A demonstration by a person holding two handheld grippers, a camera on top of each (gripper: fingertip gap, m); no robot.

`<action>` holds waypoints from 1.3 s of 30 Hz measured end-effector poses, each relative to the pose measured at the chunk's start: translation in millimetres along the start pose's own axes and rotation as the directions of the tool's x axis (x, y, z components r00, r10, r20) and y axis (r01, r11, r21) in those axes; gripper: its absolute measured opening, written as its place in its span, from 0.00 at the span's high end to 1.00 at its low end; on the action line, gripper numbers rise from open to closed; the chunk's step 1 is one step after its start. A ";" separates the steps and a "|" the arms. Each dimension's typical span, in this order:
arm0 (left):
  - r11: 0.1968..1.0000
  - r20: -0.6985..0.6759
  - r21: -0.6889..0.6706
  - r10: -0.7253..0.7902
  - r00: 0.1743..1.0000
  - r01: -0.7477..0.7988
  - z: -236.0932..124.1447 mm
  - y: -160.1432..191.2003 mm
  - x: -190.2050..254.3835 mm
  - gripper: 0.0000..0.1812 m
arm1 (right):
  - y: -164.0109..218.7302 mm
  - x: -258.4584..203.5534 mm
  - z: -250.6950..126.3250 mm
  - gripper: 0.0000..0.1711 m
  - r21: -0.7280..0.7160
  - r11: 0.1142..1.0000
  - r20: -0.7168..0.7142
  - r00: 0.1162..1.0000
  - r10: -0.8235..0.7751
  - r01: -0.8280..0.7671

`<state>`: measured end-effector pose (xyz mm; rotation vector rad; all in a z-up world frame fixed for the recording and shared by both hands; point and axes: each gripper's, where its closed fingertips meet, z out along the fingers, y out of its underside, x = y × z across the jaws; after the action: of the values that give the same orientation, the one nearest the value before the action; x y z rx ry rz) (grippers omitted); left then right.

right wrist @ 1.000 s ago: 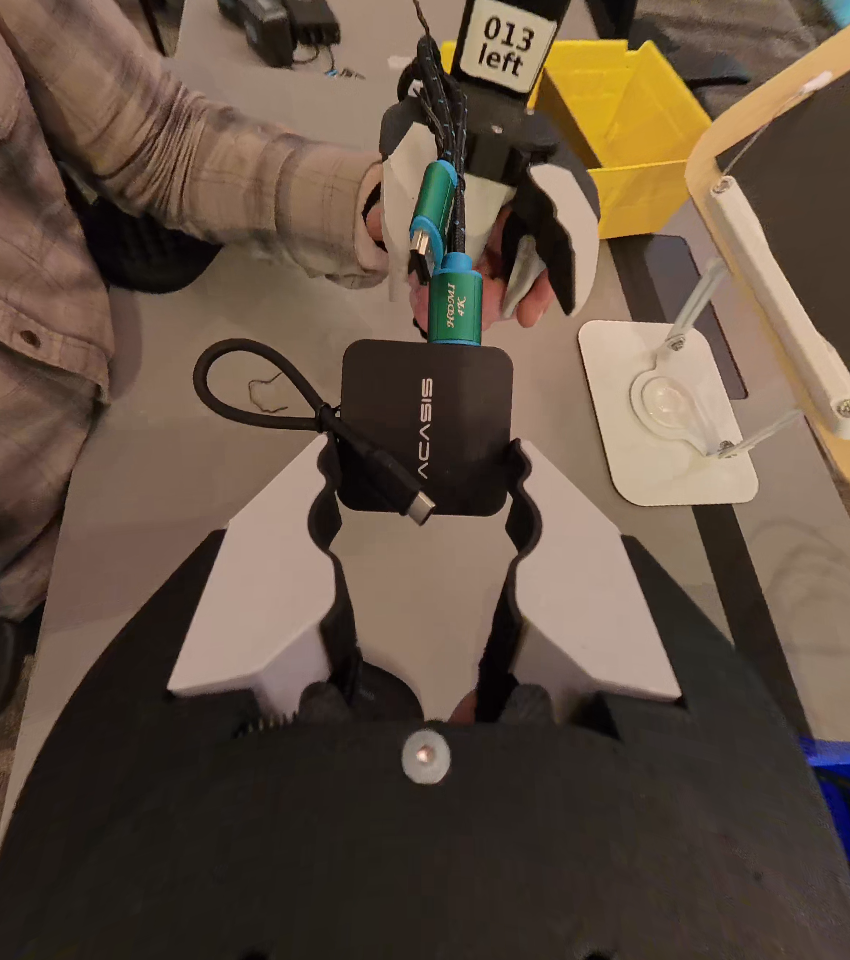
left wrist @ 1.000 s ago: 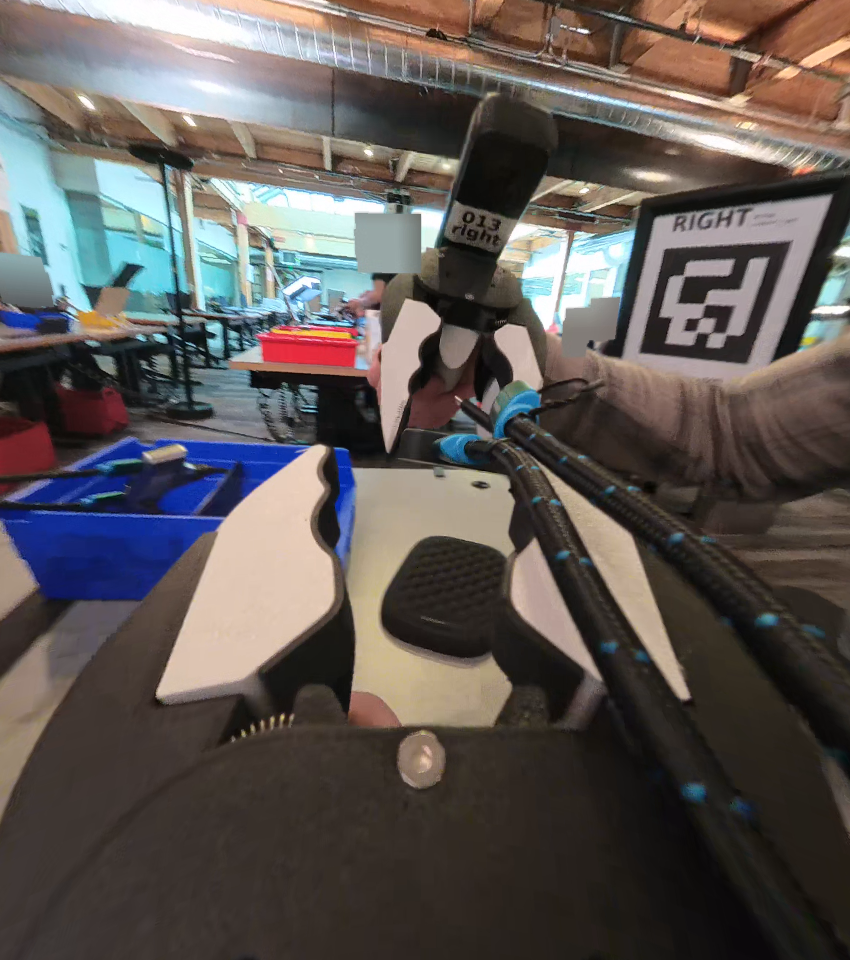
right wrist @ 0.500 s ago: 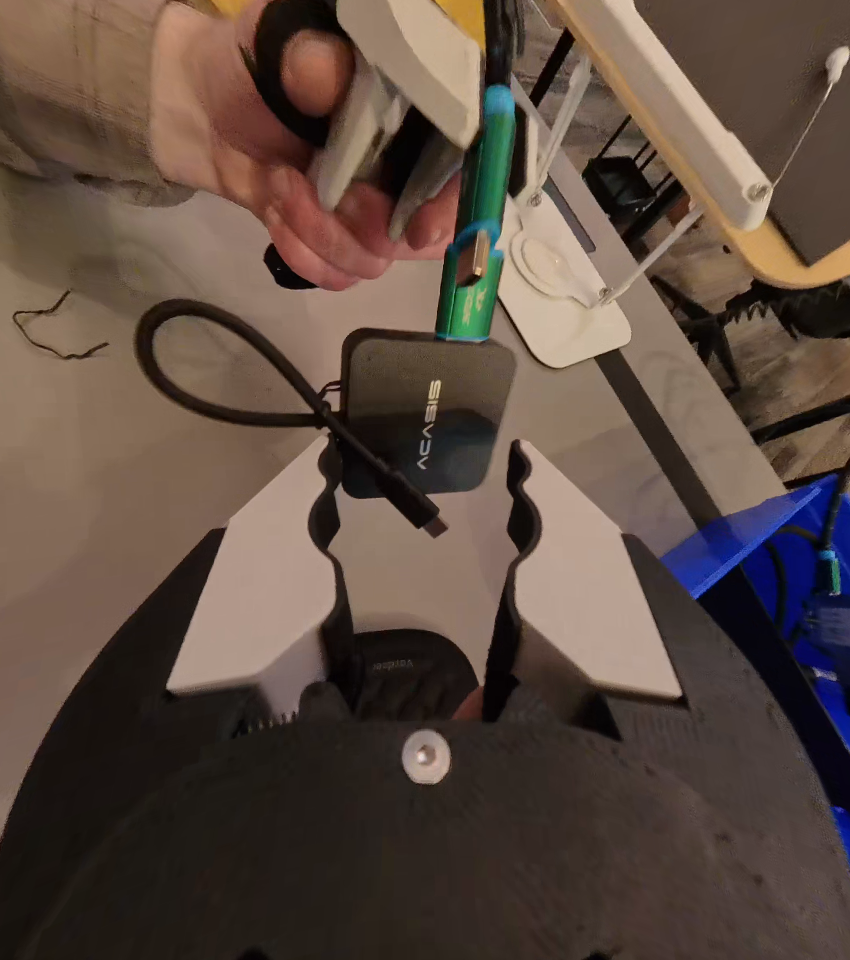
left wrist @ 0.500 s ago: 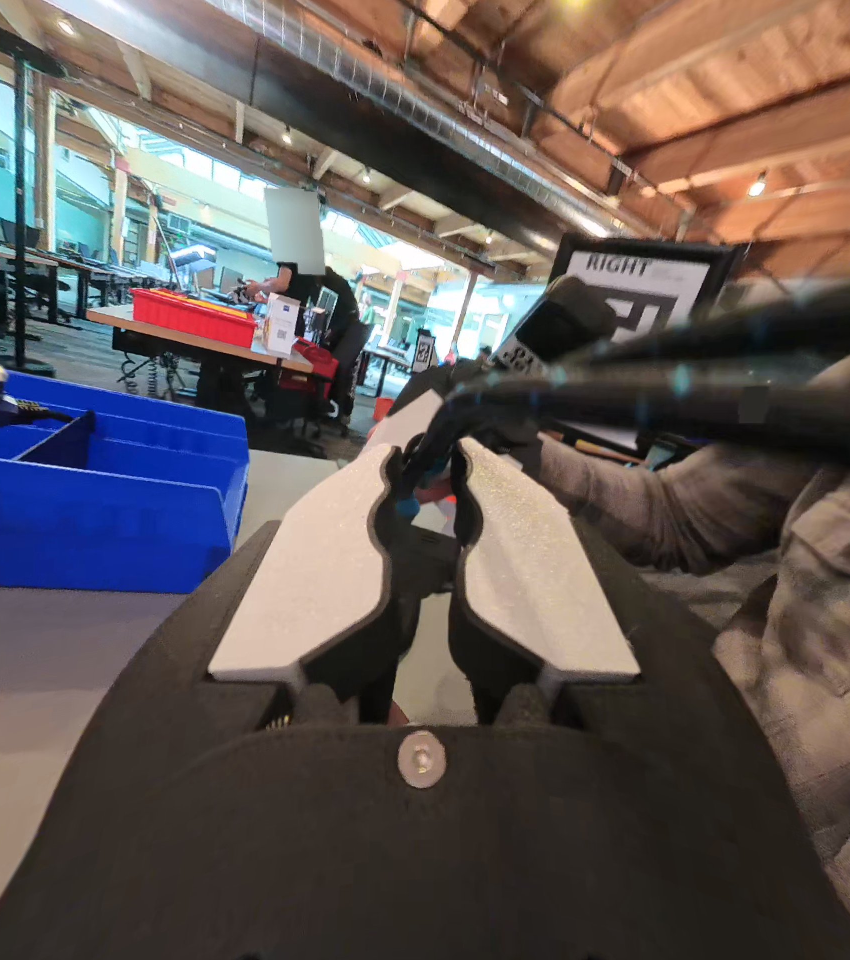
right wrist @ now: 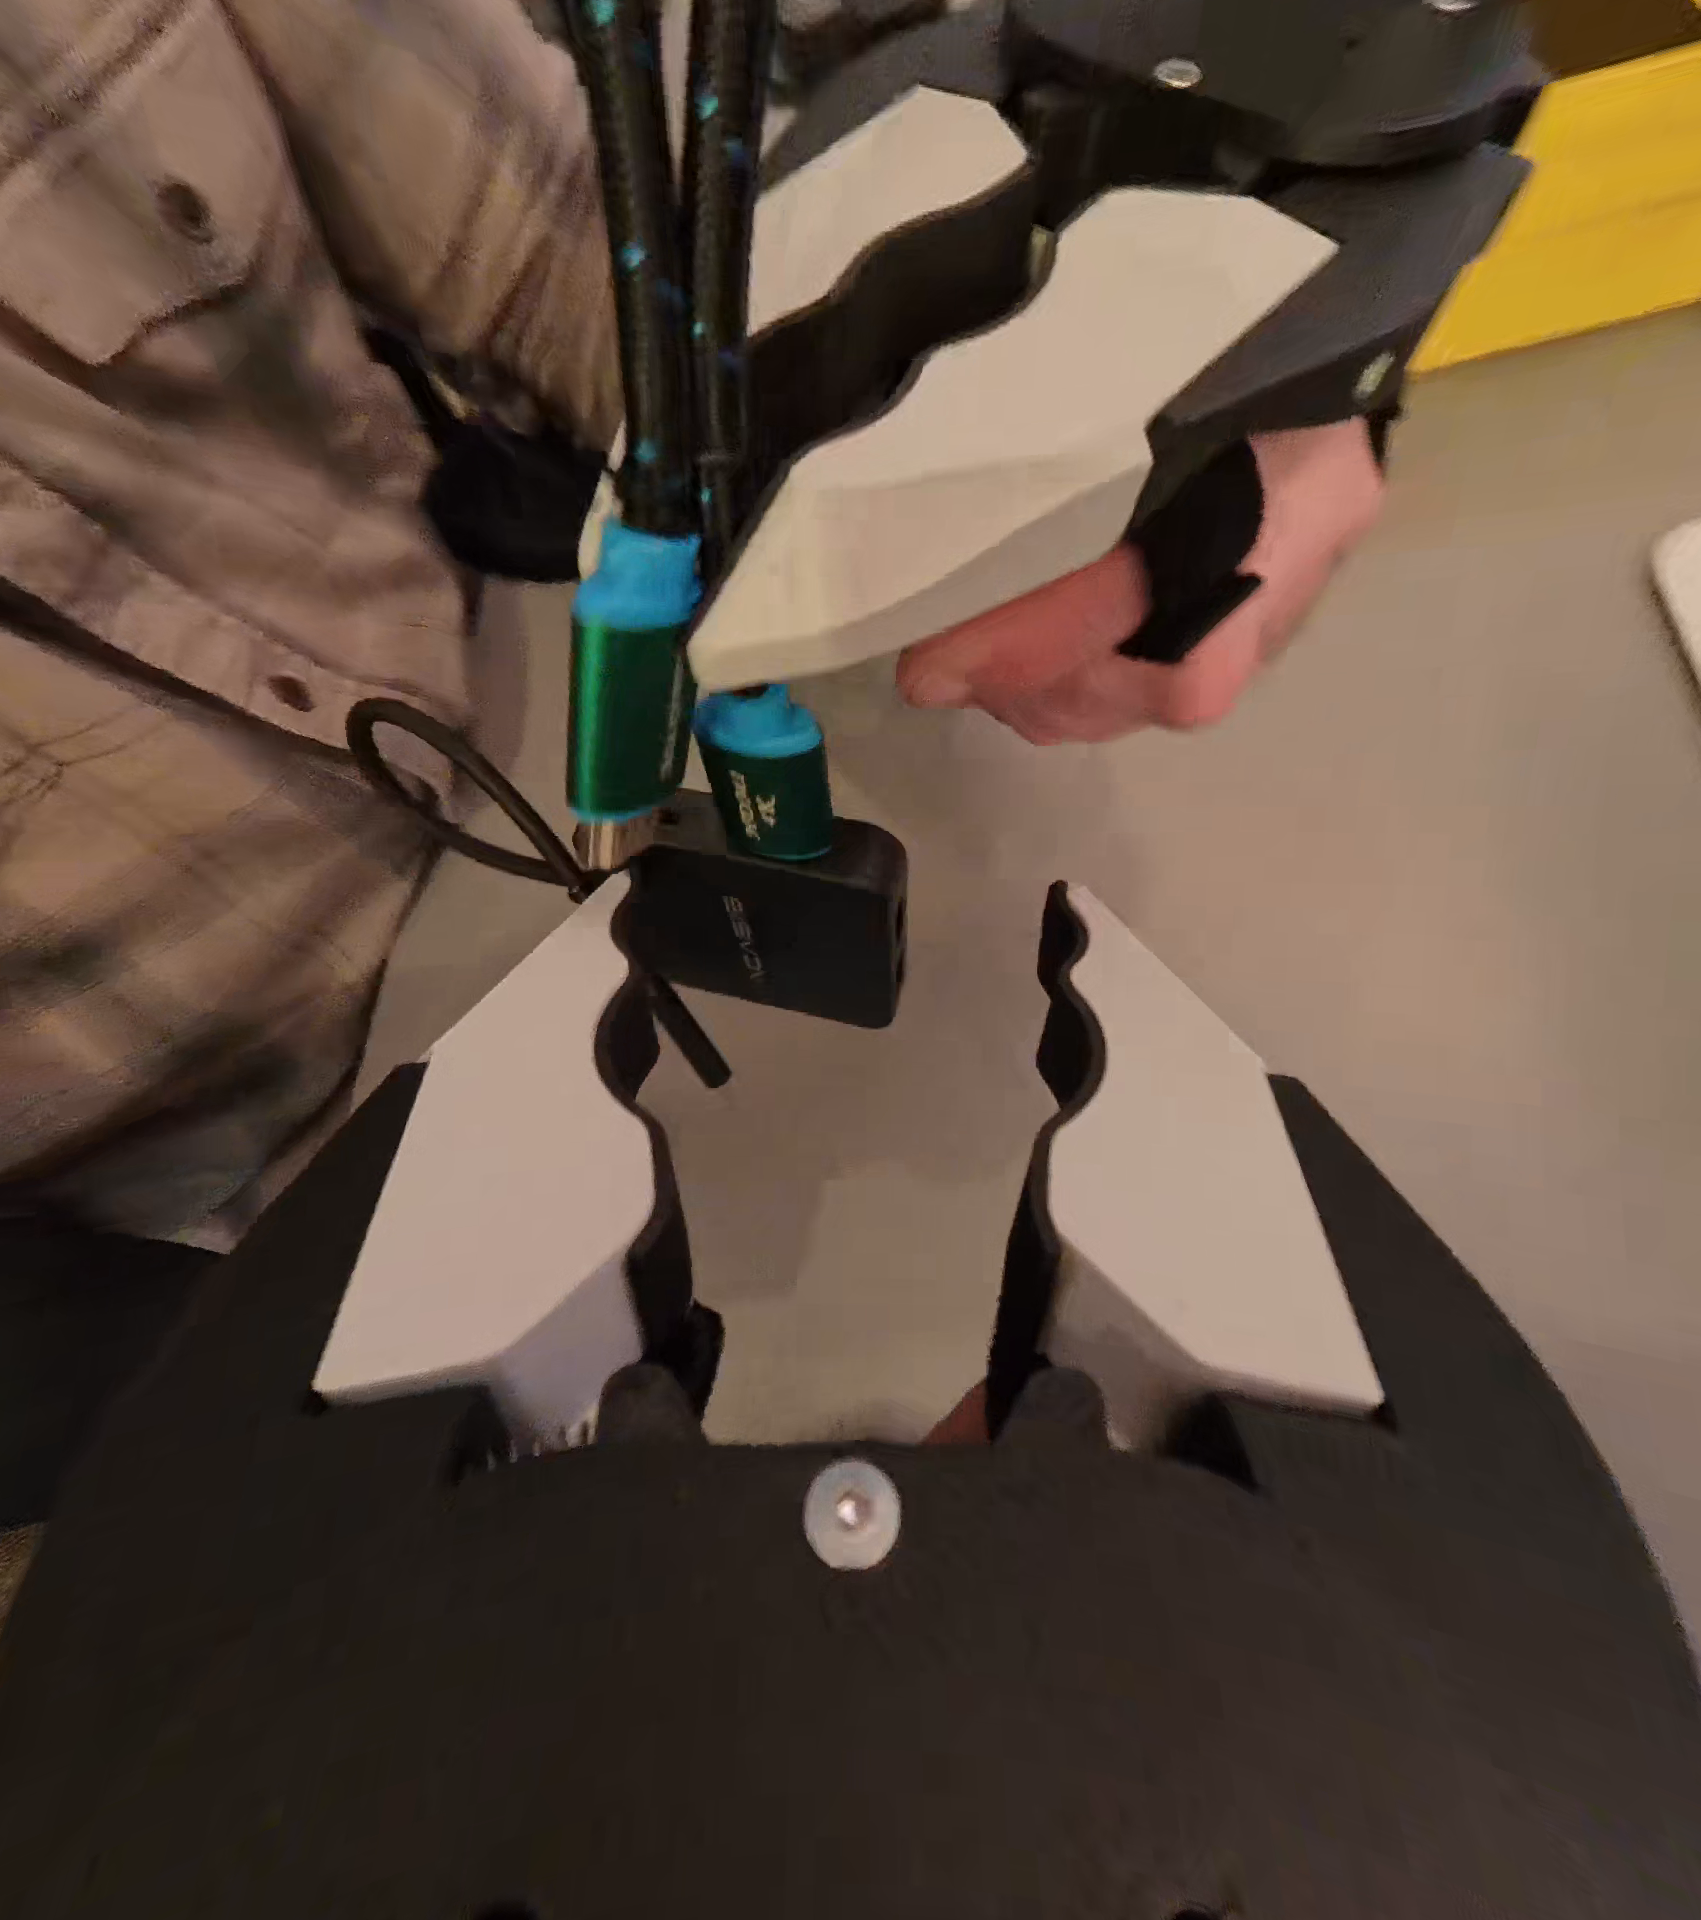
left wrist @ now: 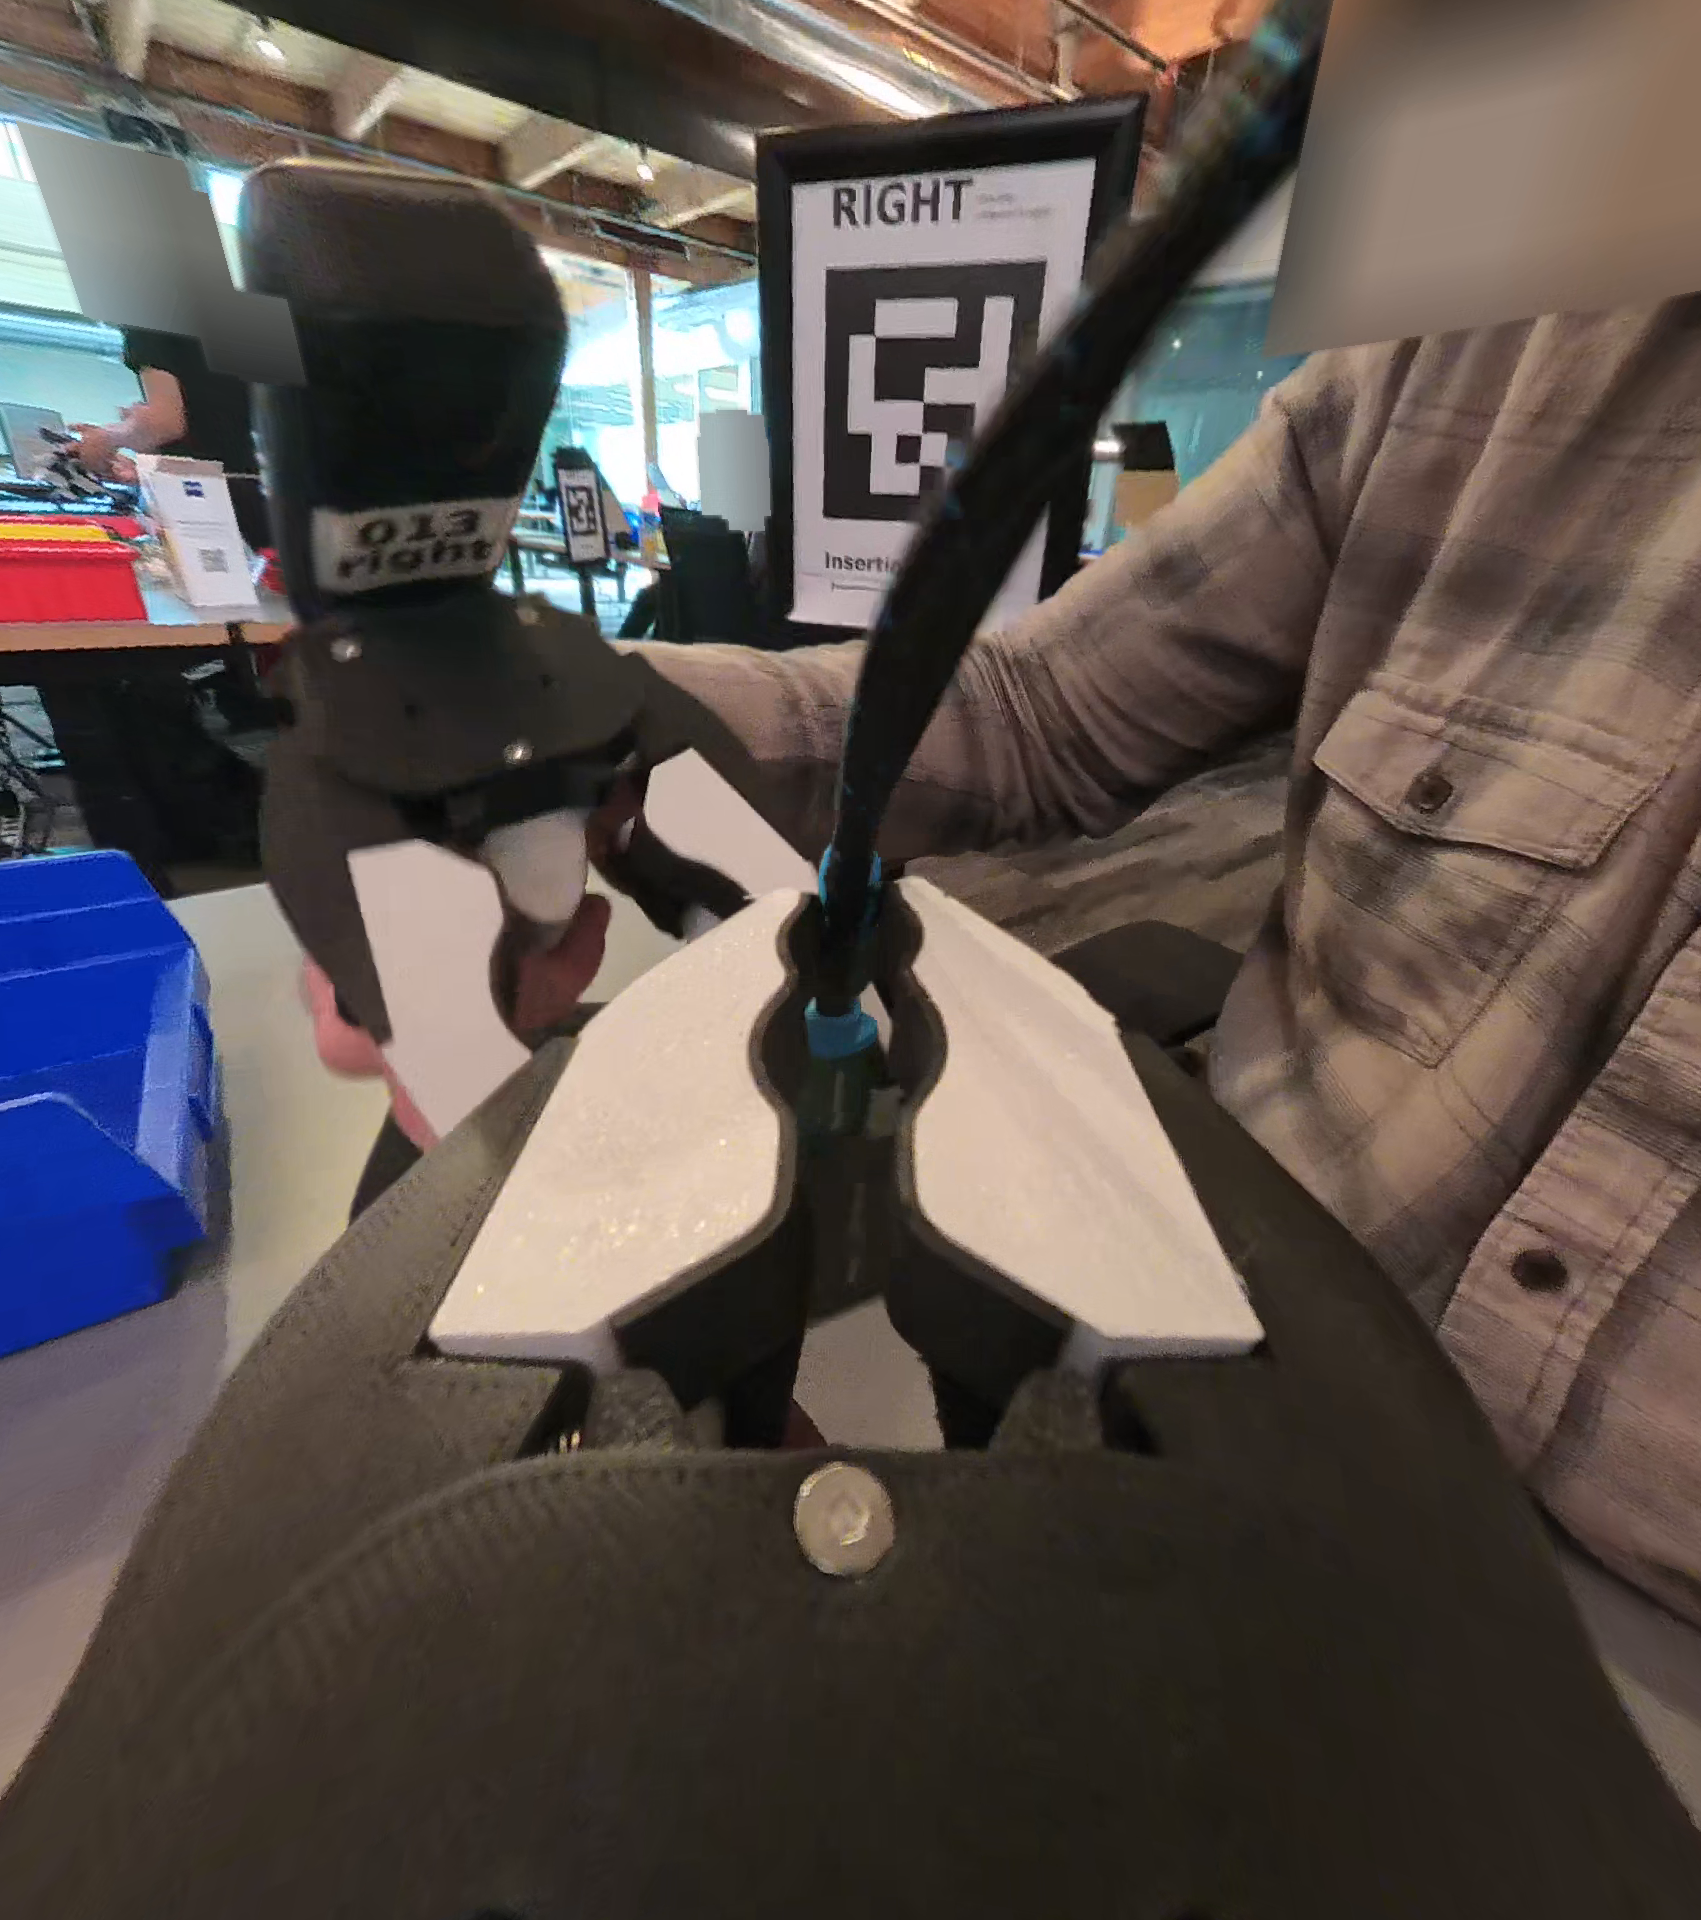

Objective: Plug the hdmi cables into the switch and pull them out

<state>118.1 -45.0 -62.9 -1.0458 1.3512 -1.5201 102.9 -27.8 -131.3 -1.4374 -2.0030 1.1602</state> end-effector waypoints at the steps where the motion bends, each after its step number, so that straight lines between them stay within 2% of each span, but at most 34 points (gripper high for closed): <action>1: 1.000 0.007 -0.013 0.007 1.000 -0.007 1.4 0.8 0.2 0.94 | -2.0 -4.6 7.1 0.58 0.023 1.000 0.055 0.998 0.003 -0.004; 3: 1.000 0.003 -0.019 0.011 1.000 -0.011 1.8 -0.7 1.8 0.94 | -2.8 -15.0 19.8 0.62 0.040 0.999 0.172 0.985 0.026 -0.034; 4: 1.000 -0.001 -0.024 0.016 1.000 -0.016 1.1 -0.8 2.9 0.94 | -4.5 -18.5 25.0 0.67 0.060 0.997 0.209 0.978 0.026 -0.039; 6: 1.000 -0.009 -0.027 0.013 1.000 -0.013 0.0 -1.7 4.3 0.94 | -11.6 -25.6 33.6 0.70 0.124 0.991 0.251 0.968 0.012 -0.044; 9: 1.000 -0.025 -0.003 -0.007 1.000 0.007 -1.5 -4.2 4.7 0.94 | -24.1 -28.8 42.4 0.76 0.242 0.968 0.254 0.967 -0.002 -0.062; 13: 0.999 -0.048 0.041 -0.030 0.998 0.032 -3.8 -7.1 4.7 0.94 | -30.5 -30.4 44.3 0.78 0.327 0.939 0.243 0.970 0.022 -0.103; 15: 0.997 -0.052 0.060 -0.035 0.998 0.038 -5.2 -8.9 4.5 0.94 | -27.9 -26.9 42.3 0.76 0.320 0.941 0.190 0.981 0.048 -0.108; 17: 0.996 -0.028 0.075 -0.035 0.999 0.037 -8.2 -11.1 -0.1 0.94 | -19.6 -16.2 35.1 0.63 0.279 0.952 0.098 0.990 0.104 -0.128; 20: 0.996 0.023 0.086 -0.027 0.999 0.025 -13.3 -11.5 -8.9 0.94 | -9.9 2.0 6.2 0.60 0.240 0.965 -0.097 0.986 0.136 -0.109; 23: 0.996 0.057 0.090 -0.023 0.998 0.018 -16.2 -11.1 -14.9 0.94 | -25.4 10.5 -33.8 0.64 0.283 0.957 -0.258 0.956 0.139 -0.062; 27: 0.994 0.107 0.112 -0.027 0.994 0.015 -17.4 -12.9 -23.9 0.94 | -48.0 18.7 -66.5 0.66 0.120 0.991 -0.537 0.843 0.011 0.063; 30: 0.998 0.167 0.065 -0.010 0.986 -0.001 -15.5 -5.8 -32.3 0.94 | -80.6 13.7 -60.4 0.69 0.047 0.990 -0.608 0.790 -0.079 0.135; 32: 1.000 0.215 0.025 0.008 0.977 -0.014 -12.6 -0.8 -38.0 0.94 | -93.8 17.3 -55.0 0.76 0.025 0.991 -0.643 0.761 -0.087 0.134; 35: 0.999 0.253 -0.018 0.030 0.967 -0.026 -9.3 3.1 -41.9 0.94 | -84.9 41.8 -43.4 0.87 -0.113 0.990 -0.720 0.680 -0.142 0.087; 37: 0.999 0.258 -0.027 0.029 0.966 -0.022 -10.1 3.1 -42.4 0.94 | -76.9 48.0 -30.2 0.98 -0.170 0.981 -0.706 0.682 -0.190 0.097; 39: 0.999 0.306 -0.036 0.041 0.951 -0.031 -13.2 1.8 -48.5 0.94 | -78.0 50.5 -27.9 1.00 -0.166 0.979 -0.709 0.675 -0.201 0.118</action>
<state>120.6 4.9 -68.5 -1.2142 1.1715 -1.2519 59.5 19.8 -58.7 -1.4233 -1.5680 0.2959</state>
